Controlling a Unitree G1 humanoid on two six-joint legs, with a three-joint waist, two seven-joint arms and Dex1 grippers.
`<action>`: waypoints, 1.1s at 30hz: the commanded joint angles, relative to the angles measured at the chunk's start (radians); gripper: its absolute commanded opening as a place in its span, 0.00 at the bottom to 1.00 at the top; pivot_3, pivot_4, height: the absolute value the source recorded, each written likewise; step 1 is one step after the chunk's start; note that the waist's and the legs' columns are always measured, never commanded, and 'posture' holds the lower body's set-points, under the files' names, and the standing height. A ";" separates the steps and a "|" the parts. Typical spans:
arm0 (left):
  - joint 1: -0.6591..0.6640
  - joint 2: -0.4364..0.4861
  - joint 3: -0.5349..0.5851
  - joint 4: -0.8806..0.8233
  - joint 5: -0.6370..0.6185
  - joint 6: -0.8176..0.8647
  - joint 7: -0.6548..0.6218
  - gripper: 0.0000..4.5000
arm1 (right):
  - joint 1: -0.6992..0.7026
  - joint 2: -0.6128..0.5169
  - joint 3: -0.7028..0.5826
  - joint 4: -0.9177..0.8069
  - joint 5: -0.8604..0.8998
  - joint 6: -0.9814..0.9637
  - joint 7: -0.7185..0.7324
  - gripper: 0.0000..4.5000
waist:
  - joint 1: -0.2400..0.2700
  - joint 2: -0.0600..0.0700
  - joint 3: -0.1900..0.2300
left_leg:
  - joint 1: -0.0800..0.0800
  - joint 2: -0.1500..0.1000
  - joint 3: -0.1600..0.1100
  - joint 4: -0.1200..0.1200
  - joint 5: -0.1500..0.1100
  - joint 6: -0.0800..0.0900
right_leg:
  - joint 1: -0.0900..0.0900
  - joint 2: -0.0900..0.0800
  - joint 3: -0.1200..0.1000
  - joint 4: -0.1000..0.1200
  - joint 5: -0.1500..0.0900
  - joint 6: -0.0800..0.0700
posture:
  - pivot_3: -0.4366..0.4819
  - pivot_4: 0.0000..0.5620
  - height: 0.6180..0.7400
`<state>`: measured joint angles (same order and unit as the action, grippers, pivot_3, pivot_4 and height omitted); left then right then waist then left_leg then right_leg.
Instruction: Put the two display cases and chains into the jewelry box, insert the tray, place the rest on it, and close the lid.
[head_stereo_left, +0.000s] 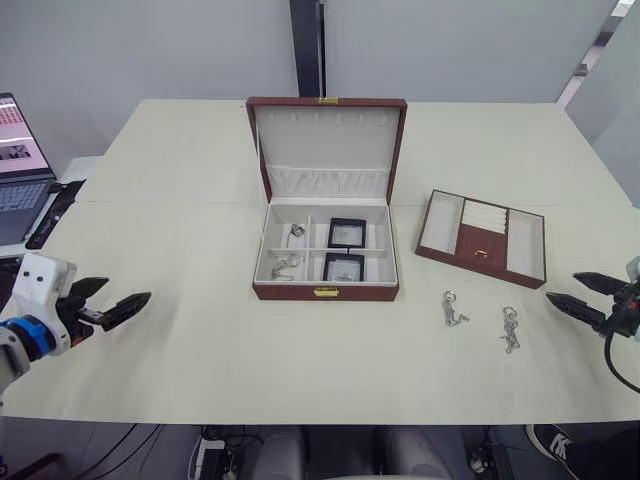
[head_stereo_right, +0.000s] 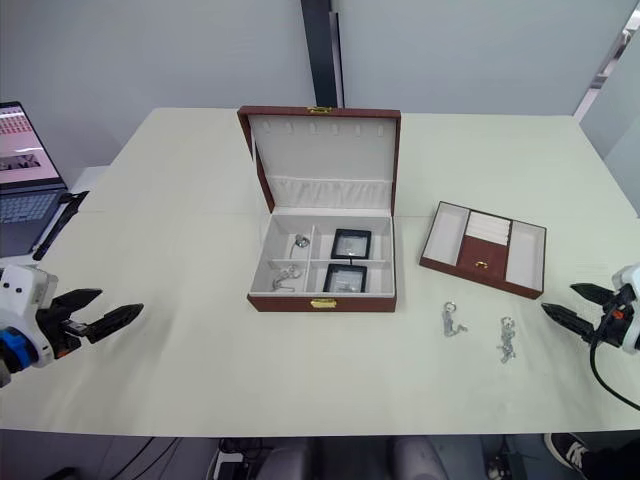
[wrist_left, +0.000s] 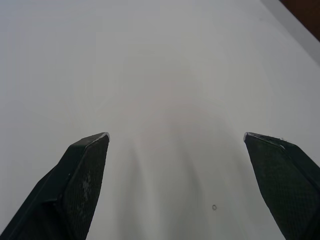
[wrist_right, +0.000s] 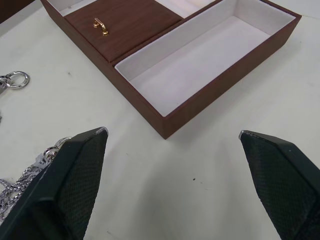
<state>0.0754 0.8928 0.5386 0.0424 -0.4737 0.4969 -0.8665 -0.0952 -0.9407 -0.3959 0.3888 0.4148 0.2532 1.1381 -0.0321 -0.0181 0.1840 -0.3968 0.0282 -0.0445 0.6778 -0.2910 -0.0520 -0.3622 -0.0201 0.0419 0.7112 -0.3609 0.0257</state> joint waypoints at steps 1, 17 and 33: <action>-0.034 -0.007 -0.025 -0.111 -0.048 0.024 -0.018 1.00 | -0.026 -0.041 0.004 -0.087 0.027 0.044 0.039 1.00 | 0.000 0.000 0.000 | 0.000 0.000 0.000 0.000 0.000 0.000 | 0.000 0.000 0.000 0.000 0.000 0.000 | 0.48 0.27 1.00; -0.450 -0.122 -0.485 -0.297 -0.103 0.042 -0.174 1.00 | -0.503 -0.118 0.404 0.032 -0.171 0.064 0.283 1.00 | 0.002 0.000 0.000 | -0.001 -0.001 0.000 0.002 0.000 0.000 | 0.000 0.001 0.000 0.000 0.000 0.000 | 0.48 0.27 1.00; -0.637 -0.376 -0.768 -0.169 0.050 -0.204 -0.325 1.00 | -0.534 -0.047 0.469 0.286 -0.343 -0.163 0.229 1.00 | -0.002 0.000 0.000 | -0.001 0.001 0.005 0.003 0.000 -0.001 | -0.003 0.002 0.001 0.002 0.000 0.000 | 0.48 0.27 1.00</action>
<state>-0.5435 0.5292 -0.2176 -0.1140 -0.4340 0.3237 -1.1793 -0.6175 -0.9942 0.0682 0.6627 0.0926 0.1234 1.3876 -0.0346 -0.0178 0.1839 -0.3979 0.0285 -0.0395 0.6810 -0.2905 -0.0527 -0.3649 -0.0186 0.0430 0.7134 -0.3608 0.0256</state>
